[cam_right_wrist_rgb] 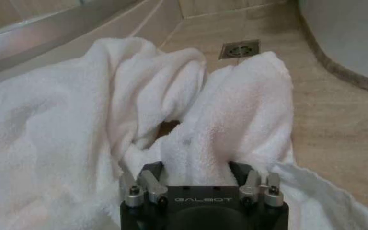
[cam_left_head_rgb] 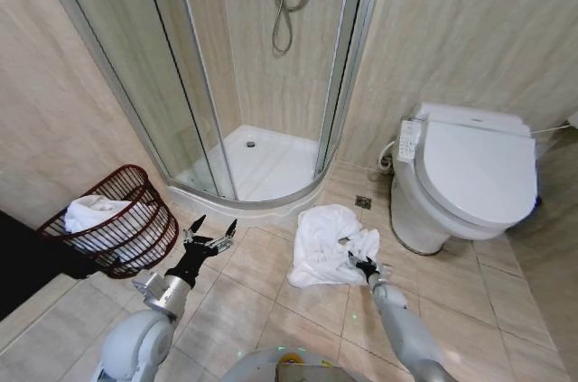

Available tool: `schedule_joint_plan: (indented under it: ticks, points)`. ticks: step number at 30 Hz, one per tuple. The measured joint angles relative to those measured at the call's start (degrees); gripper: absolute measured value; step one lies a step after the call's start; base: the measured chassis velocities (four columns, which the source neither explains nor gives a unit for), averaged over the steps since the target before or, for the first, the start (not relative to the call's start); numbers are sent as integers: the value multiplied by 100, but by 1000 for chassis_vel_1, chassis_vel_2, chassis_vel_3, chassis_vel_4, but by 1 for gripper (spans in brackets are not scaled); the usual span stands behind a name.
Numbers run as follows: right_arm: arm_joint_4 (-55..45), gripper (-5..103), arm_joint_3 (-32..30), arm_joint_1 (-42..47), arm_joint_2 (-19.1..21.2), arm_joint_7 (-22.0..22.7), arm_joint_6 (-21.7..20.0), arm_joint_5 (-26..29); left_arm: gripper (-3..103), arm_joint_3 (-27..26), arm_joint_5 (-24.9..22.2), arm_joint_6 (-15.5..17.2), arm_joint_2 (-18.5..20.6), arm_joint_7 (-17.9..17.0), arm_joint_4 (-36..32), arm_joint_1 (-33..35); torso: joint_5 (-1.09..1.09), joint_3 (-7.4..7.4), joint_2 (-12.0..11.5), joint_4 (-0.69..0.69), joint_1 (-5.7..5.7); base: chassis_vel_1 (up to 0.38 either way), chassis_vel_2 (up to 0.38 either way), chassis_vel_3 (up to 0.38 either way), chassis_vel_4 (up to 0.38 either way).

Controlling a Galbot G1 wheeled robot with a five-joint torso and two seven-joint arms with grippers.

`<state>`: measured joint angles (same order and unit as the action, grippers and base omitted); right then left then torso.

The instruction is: Discard the used towel into the hamper.

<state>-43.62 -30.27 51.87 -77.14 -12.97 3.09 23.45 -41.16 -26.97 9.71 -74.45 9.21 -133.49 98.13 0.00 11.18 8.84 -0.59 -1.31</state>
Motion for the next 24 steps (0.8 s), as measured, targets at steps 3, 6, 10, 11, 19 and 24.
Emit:
schedule_joint_plan:
  ticks: [3, 6, 10, 11, 19, 24]
  points:
    - [-19, 61, 2, 21, 0, 0, 0, -29, 100, 0, 0, 0, 0, 0, 0, 0, 0, 0, 0, 0, 0, 0, 0, 0, 0]
    - [-21, 53, 2, 25, 13, 1, 3, -36, 100, 0, 0, 0, 0, 0, 0, 0, -1, 0, 0, 0, 0, 0, 0, 0, 0]
    - [-15, 41, -20, 12, 8, 45, -1, -36, 100, 0, 0, 0, 0, 0, 0, 0, 0, 0, 0, 0, 0, 0, 0, 0, 0]
    - [-15, 41, -20, 12, 8, 45, -1, -36, 100, 0, 0, 0, 0, 0, 0, 0, 0, 0, 0, 0, 0, 0, 0, 0, 0]
    - [-25, 21, -22, 0, 14, 59, -18, -34, 100, 0, 0, 0, 0, 0, 0, 0, 0, 0, 0, 0, 0, 0, 0, 0, 0]
    - [-30, 10, -23, -6, 27, 50, -22, -34, 100, 0, 0, 0, 0, 0, 0, 0, 0, 0, 0, 0, 0, 0, 0, 0, 0]
